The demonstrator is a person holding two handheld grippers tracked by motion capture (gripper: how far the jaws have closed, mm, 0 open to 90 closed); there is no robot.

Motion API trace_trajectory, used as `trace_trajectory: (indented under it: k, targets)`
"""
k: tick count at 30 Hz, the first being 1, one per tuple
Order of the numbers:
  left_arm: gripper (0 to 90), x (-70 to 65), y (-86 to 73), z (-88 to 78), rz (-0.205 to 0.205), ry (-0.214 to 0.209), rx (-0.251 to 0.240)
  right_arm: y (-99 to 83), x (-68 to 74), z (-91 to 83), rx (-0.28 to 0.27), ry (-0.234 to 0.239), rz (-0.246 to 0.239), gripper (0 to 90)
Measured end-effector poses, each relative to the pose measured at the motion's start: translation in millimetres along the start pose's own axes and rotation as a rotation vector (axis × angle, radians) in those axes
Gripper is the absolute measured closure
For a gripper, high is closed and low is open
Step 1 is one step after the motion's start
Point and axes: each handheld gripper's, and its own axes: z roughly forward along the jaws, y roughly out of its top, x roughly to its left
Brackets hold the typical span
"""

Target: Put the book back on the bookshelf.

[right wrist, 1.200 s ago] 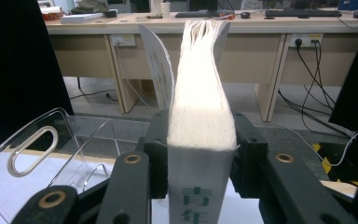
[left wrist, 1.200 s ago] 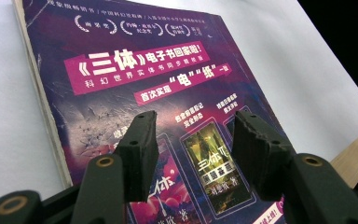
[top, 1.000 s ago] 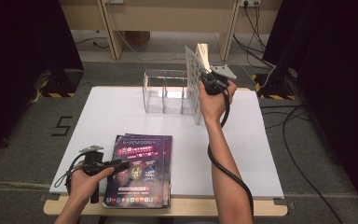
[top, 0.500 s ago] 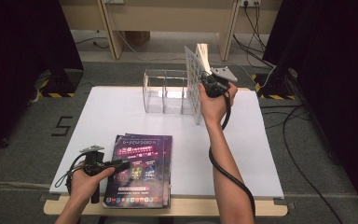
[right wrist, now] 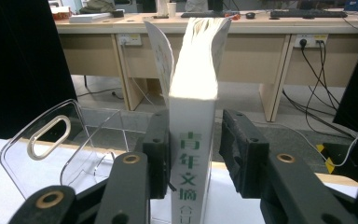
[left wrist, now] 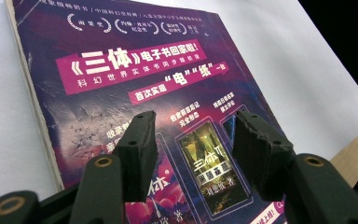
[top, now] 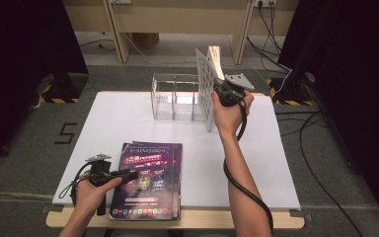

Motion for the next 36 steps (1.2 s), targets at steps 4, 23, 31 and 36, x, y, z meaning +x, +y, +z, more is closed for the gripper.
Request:
trace_trajectory:
  k: [4, 23, 31, 36]
  targets:
    - [48.1, 0.4, 0.1, -0.3, -0.001, 0.001, -0.002, -2.1, -0.2, -2.1, -0.002, 0.003, 0.0, 64.2]
    - [47.1, 0.6, 0.2, -1.3, 0.0, 0.012, -0.005, -11.3, 0.5, -14.4, 0.011, 0.004, -0.011, 63.0]
    - [46.7, 1.2, 0.0, -1.3, 0.0, 0.015, -0.008, -13.5, 0.5, -19.6, 0.01, 0.009, -0.015, 62.8]
    - [46.7, 0.4, -0.2, -0.7, -0.001, 0.013, -0.007, -13.3, -0.9, -23.2, 0.007, 0.012, -0.02, 62.8]
